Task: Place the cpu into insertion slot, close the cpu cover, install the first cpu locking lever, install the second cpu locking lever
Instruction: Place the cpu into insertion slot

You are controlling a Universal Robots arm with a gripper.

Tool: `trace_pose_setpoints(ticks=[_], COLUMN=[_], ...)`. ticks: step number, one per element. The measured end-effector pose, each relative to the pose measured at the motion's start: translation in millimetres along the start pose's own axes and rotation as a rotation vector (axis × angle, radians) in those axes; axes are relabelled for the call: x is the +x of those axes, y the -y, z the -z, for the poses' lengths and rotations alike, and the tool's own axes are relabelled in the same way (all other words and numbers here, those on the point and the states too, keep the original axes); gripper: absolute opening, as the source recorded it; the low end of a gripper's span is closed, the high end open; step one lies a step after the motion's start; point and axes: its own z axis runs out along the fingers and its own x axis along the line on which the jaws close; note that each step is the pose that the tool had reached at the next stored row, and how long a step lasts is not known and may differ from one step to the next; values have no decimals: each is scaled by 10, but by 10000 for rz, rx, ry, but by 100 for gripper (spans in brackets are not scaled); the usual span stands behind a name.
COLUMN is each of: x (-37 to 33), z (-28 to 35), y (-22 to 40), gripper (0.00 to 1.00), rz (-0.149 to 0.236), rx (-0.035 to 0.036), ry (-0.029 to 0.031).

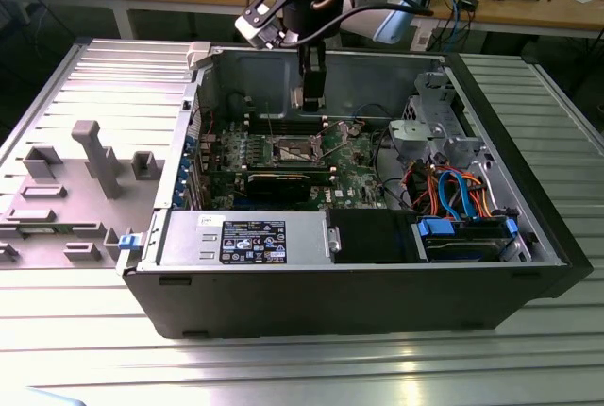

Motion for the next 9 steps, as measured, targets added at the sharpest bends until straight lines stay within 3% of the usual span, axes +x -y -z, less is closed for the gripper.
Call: trace_pose_setpoints(ticks=[9], x=[0], z=[-8], y=[0], gripper=[55], rz=[0], rx=[-1], ry=[-2])
